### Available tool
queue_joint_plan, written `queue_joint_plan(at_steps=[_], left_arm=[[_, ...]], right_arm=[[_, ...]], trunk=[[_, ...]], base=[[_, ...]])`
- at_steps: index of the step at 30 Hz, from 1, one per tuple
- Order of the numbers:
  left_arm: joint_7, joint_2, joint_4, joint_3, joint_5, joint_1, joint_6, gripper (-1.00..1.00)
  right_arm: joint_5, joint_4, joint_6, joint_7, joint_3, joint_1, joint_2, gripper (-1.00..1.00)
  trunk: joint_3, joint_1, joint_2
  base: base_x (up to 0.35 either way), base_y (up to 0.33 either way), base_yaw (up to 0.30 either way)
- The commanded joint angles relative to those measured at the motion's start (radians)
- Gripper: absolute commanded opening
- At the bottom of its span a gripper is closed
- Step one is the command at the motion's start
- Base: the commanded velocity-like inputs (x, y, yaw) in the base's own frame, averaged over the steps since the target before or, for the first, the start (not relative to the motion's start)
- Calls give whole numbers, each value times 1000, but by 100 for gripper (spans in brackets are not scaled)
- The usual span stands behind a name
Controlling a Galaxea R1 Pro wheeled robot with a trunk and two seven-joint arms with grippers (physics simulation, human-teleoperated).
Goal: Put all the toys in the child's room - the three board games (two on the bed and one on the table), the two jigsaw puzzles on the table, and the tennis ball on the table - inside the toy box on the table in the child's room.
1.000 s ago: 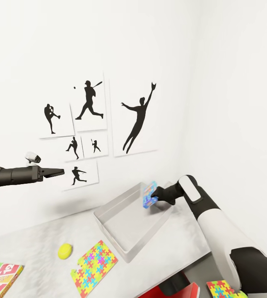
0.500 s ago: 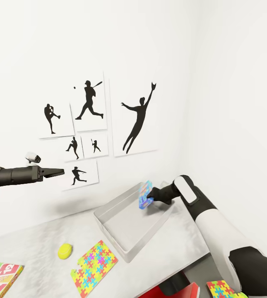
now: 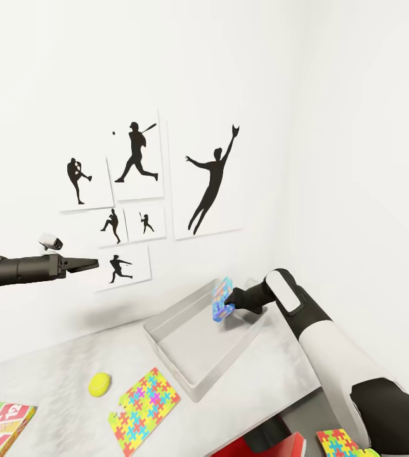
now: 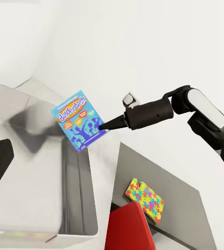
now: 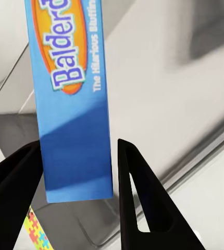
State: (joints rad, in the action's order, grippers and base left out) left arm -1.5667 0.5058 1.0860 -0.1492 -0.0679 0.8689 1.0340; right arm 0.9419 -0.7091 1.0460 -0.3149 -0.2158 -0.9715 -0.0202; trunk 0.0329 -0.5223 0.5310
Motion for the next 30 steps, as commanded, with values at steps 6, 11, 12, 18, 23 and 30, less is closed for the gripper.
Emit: queue_joint_plan(at_steps=[6, 11, 12, 18, 23, 30], left_arm=[[-4, 0, 0, 0, 0, 1, 11, 100], [-4, 0, 0, 0, 0, 1, 11, 100], [-4, 0, 0, 0, 0, 1, 11, 100], [-4, 0, 0, 0, 0, 1, 11, 100], [-4, 0, 0, 0, 0, 1, 11, 100], [-4, 0, 0, 0, 0, 1, 10, 100]], right_arm=[[11, -1, 1, -10, -2, -1, 0, -100], [10, -1, 1, -10, -1, -1, 0, -100], [10, -1, 1, -11, -2, -1, 0, -100], [9, -1, 1, -12, -1, -1, 0, -100], [9, -1, 1, -12, -1, -2, 0, -100], [9, -2, 1, -12, 0, -3, 0, -100]], trunk=[[4, -1, 2], [12, -1, 2], [13, -1, 2], [23, -1, 2], [31, -1, 2], [43, -1, 2]], base=[[0, 0, 0], [0, 0, 0], [0, 0, 0], [0, 0, 0], [0, 0, 0], [0, 0, 0]])
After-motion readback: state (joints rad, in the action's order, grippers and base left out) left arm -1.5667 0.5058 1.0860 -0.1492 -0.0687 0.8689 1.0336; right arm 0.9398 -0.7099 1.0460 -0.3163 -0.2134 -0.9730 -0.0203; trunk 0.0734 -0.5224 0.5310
